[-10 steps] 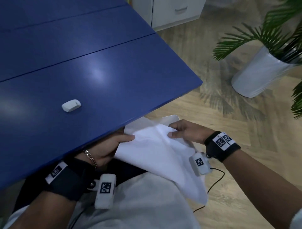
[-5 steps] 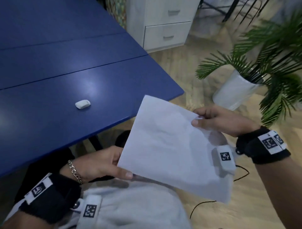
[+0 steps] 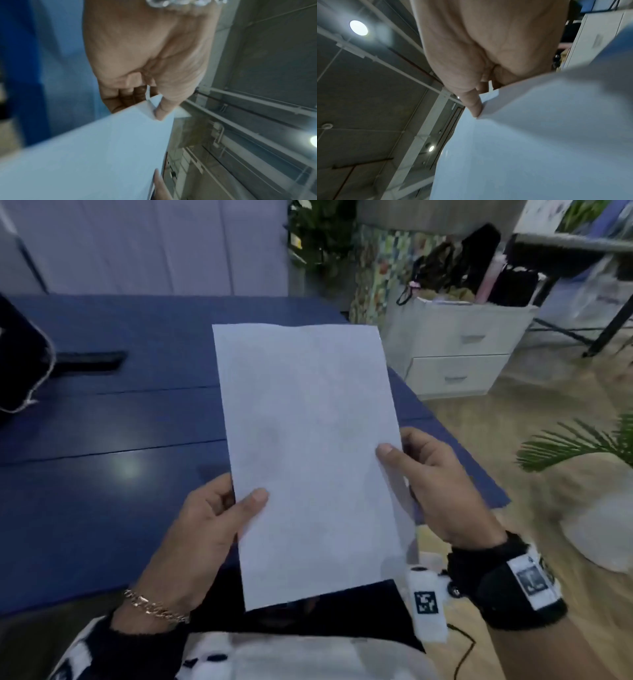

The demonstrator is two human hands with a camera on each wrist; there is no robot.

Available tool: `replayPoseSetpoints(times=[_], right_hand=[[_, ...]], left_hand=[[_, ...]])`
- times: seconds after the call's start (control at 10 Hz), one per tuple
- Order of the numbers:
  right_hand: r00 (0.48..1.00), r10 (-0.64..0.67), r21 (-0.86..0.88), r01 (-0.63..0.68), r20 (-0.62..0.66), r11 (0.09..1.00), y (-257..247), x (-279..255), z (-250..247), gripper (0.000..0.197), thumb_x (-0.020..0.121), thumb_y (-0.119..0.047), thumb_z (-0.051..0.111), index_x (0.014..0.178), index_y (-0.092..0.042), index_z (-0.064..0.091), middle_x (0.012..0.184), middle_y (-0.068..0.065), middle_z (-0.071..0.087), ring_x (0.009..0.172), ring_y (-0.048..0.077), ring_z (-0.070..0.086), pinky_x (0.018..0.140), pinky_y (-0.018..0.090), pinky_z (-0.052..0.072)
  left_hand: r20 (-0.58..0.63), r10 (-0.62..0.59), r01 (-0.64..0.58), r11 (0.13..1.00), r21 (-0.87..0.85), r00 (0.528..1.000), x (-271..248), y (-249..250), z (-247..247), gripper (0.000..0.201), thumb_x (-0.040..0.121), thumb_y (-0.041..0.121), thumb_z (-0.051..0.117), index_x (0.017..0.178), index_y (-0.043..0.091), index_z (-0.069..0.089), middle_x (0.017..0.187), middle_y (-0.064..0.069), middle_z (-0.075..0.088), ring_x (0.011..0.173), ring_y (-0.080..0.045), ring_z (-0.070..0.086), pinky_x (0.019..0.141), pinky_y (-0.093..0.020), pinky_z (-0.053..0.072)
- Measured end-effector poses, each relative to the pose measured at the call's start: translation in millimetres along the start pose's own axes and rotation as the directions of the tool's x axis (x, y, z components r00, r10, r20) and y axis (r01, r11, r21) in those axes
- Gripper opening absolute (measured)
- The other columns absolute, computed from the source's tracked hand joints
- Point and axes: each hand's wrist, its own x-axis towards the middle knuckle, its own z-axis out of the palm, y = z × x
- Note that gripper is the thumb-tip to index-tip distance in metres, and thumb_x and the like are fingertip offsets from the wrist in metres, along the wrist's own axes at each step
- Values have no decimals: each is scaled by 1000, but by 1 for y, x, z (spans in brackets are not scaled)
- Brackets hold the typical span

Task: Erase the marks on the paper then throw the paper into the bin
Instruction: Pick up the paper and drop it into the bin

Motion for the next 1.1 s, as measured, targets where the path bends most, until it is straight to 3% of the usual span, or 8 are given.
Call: replayPoseSetpoints(times=[0.1, 0.2, 0.3, 0.5, 0.6, 0.9, 1.0, 1.1], right_hand=[[997, 17, -114, -9, 73, 993, 8, 12, 45, 62, 97, -22, 74, 149, -41, 46, 104, -7, 69, 99, 21, 71, 95, 50, 57], [960, 47, -200, 10, 277, 980, 16, 7, 81, 83, 93, -16, 79, 150, -57, 35, 131, -15, 61, 101, 22, 74, 95, 40, 58], [942, 58, -372, 73, 331, 925, 32, 8, 110, 70, 94, -14, 77, 147, -47, 48, 141, -20, 54, 101, 3, 73, 91, 28, 61], [959, 12, -651, 184, 284, 737, 52, 32, 133, 50, 94, -17, 74, 141, -27, 61, 137, -27, 41, 93, -11, 62, 81, 0, 43], [937, -4, -752, 282, 348, 596, 49, 28, 135, 39, 96, -34, 71, 134, -34, 65, 133, -27, 53, 111, 2, 54, 89, 16, 36], [909, 109, -804, 293, 402, 518, 51, 9, 138, 53, 94, -64, 62, 142, -41, 60, 140, -35, 42, 124, 2, 37, 107, 24, 32], [911, 81, -781, 297, 404, 549, 56, 9, 138, 59, 95, -67, 59, 148, -43, 54, 150, -33, 40, 134, -2, 35, 105, 16, 28], [944, 24, -658, 210, 328, 723, 47, 4, 127, 41, 88, -69, 65, 127, -54, 66, 132, -38, 58, 116, -14, 54, 91, 3, 38]], left_hand=[[-259, 98, -47, 980, 195, 961, 7, 12, -49, 16, 99, 15, 71, 114, 10, 71, 103, -6, 81, 97, -32, 78, 82, -44, 64], [-452, 188, -9, 930, 369, 872, 16, 10, -89, 20, 95, 15, 77, 112, 20, 67, 93, 1, 81, 85, -29, 78, 71, -43, 65], [-500, 200, 141, 814, 563, 842, 22, 2, -113, 40, 92, 30, 79, 125, 33, 57, 95, 6, 77, 85, -20, 75, 75, -44, 61], [-281, 27, 259, 311, 914, 959, 19, -12, -126, 74, 90, 62, 69, 157, 45, 41, 159, 10, 31, 144, -21, 27, 114, -39, 27], [-237, -77, 247, 184, 951, 968, 17, -20, -125, 71, 92, 75, 55, 157, 54, 34, 171, 18, 13, 150, -16, 7, 114, -43, 14], [-198, -76, 208, 178, 962, 977, 32, -28, -127, 65, 99, 72, 45, 159, 57, 24, 174, 21, 2, 160, -15, -6, 117, -44, 4], [-224, 14, 213, 255, 943, 975, 33, -31, -131, 62, 101, 68, 44, 159, 56, 26, 172, 23, 13, 158, -11, 5, 117, -42, 6], [-261, 181, 120, 556, 822, 948, 25, -30, -140, 53, 98, 60, 55, 149, 46, 51, 155, 22, 48, 144, -6, 41, 119, -38, 31]])
